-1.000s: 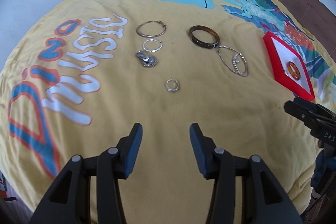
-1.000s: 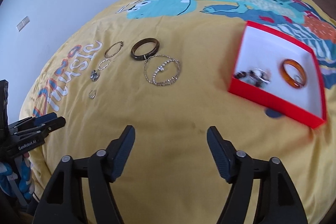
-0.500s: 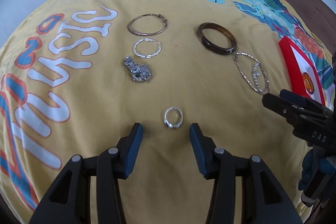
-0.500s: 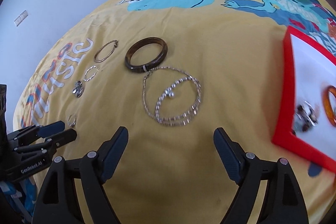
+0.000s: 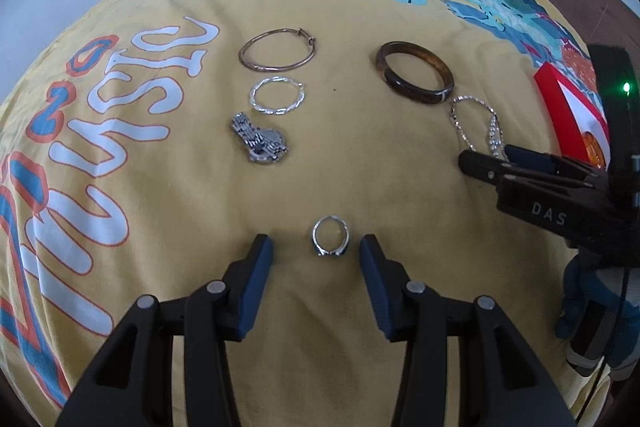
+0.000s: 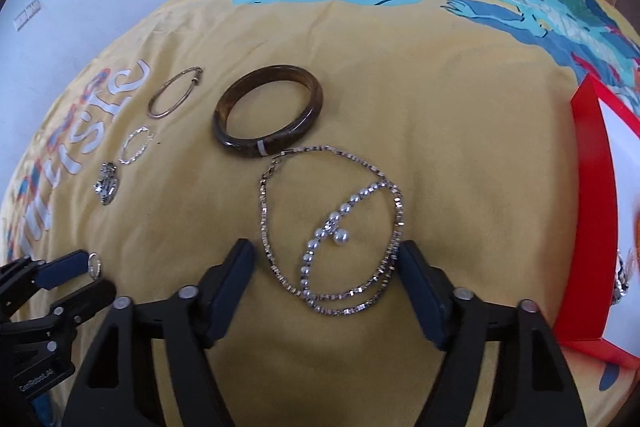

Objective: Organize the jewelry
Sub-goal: 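Grasp the small silver ring with the left tool while the right tool grasps the pearl necklace, then carry the silver ring and pearl necklace with both tools over the red box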

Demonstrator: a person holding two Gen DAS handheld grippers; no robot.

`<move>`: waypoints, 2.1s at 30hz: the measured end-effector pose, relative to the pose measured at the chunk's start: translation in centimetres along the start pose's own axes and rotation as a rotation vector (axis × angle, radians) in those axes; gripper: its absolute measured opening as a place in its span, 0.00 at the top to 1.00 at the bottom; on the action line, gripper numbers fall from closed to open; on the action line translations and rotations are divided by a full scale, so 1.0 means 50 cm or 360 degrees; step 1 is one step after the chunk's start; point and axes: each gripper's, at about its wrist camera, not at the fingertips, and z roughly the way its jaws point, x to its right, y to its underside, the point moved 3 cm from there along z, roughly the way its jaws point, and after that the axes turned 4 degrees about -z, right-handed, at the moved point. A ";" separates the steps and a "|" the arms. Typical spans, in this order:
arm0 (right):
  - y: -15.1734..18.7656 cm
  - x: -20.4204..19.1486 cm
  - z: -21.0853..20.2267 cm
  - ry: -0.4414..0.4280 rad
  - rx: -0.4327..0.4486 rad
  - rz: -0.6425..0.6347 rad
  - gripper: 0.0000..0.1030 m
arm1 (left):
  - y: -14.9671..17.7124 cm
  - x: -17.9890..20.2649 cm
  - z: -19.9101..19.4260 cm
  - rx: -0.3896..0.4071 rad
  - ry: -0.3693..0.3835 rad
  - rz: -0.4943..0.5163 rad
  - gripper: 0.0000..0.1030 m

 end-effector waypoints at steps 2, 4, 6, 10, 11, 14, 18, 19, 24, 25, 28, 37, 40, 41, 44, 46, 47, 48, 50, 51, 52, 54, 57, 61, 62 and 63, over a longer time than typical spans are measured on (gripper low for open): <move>-0.002 -0.003 -0.003 0.0006 -0.0001 -0.0021 0.53 | 0.001 0.002 0.002 0.0007 -0.0016 0.0003 0.60; -0.005 -0.006 -0.005 0.0004 0.0000 -0.0038 0.66 | 0.000 0.000 0.003 0.0012 -0.0026 -0.0007 0.62; -0.005 -0.011 -0.008 -0.0004 -0.0004 -0.0056 0.78 | 0.000 -0.002 0.002 0.0015 -0.0034 -0.0018 0.67; 0.004 -0.016 -0.018 -0.0036 -0.0013 -0.0056 0.93 | 0.002 -0.007 -0.004 0.0015 -0.0067 0.0002 0.80; 0.008 -0.017 -0.022 -0.0048 -0.0018 -0.0053 0.95 | 0.002 -0.006 -0.005 0.0015 -0.0067 0.0003 0.84; 0.024 -0.019 -0.036 -0.0067 -0.0026 -0.0054 0.96 | 0.003 -0.007 -0.009 0.0011 -0.0057 -0.0002 0.84; 0.047 -0.021 -0.061 -0.0073 -0.0016 -0.0045 0.96 | 0.009 -0.011 -0.023 0.0019 -0.0049 -0.0011 0.84; 0.053 -0.020 -0.069 -0.0074 -0.0010 -0.0036 0.96 | 0.010 -0.011 -0.027 0.0022 -0.0047 -0.0014 0.84; 0.073 -0.018 -0.110 -0.0091 0.0026 -0.0001 0.96 | 0.017 -0.010 -0.050 0.0041 -0.0056 -0.0020 0.84; 0.077 -0.019 -0.120 -0.0093 0.0033 0.0002 0.96 | 0.018 -0.009 -0.056 0.0049 -0.0055 -0.0022 0.84; 0.089 -0.024 -0.149 -0.0098 0.0058 0.0011 0.96 | 0.019 -0.007 -0.076 0.0073 -0.0049 -0.0032 0.84; 0.122 -0.041 -0.227 -0.0094 0.0124 0.0036 0.96 | 0.030 -0.013 -0.145 0.0142 -0.0034 -0.0046 0.84; 0.133 -0.050 -0.253 -0.0093 0.0145 0.0035 0.96 | 0.036 -0.016 -0.165 0.0163 -0.0031 -0.0047 0.84; 0.137 -0.054 -0.263 -0.0094 0.0153 0.0034 0.96 | 0.040 -0.018 -0.174 0.0171 -0.0029 -0.0047 0.84; 0.145 -0.061 -0.286 -0.0092 0.0175 0.0031 0.96 | 0.047 -0.020 -0.195 0.0193 -0.0024 -0.0044 0.84; 0.151 -0.066 -0.305 -0.0090 0.0194 0.0032 0.96 | 0.053 -0.021 -0.212 0.0211 -0.0015 -0.0046 0.84; 0.153 -0.068 -0.312 -0.0088 0.0202 0.0032 0.96 | 0.055 -0.022 -0.220 0.0219 -0.0011 -0.0045 0.84; 0.155 -0.070 -0.321 -0.0087 0.0211 0.0033 0.96 | 0.058 -0.023 -0.229 0.0230 -0.0008 -0.0042 0.84; 0.159 -0.075 -0.335 -0.0086 0.0228 0.0033 0.96 | 0.064 -0.024 -0.245 0.0247 -0.0005 -0.0040 0.84; 0.161 -0.078 -0.341 -0.0085 0.0236 0.0031 0.96 | 0.068 -0.025 -0.253 0.0257 -0.0003 -0.0039 0.84; 0.164 -0.082 -0.351 -0.0084 0.0247 0.0028 0.96 | 0.071 -0.027 -0.262 0.0265 -0.0002 -0.0039 0.84; 0.168 -0.088 -0.367 -0.0083 0.0265 0.0021 0.96 | 0.076 -0.029 -0.275 0.0277 -0.0002 -0.0039 0.84; 0.175 -0.096 -0.384 -0.0084 0.0287 0.0014 0.96 | 0.085 -0.034 -0.295 0.0297 -0.0007 -0.0041 0.84; 0.183 -0.103 -0.408 -0.0081 0.0320 0.0009 0.96 | 0.095 -0.040 -0.318 0.0324 -0.0010 -0.0041 0.84; 0.185 -0.104 -0.415 -0.0080 0.0330 0.0007 0.96 | 0.098 -0.041 -0.323 0.0330 -0.0009 -0.0041 0.84; 0.188 -0.105 -0.423 -0.0080 0.0339 0.0008 0.96 | 0.101 -0.040 -0.329 0.0336 -0.0007 -0.0040 0.84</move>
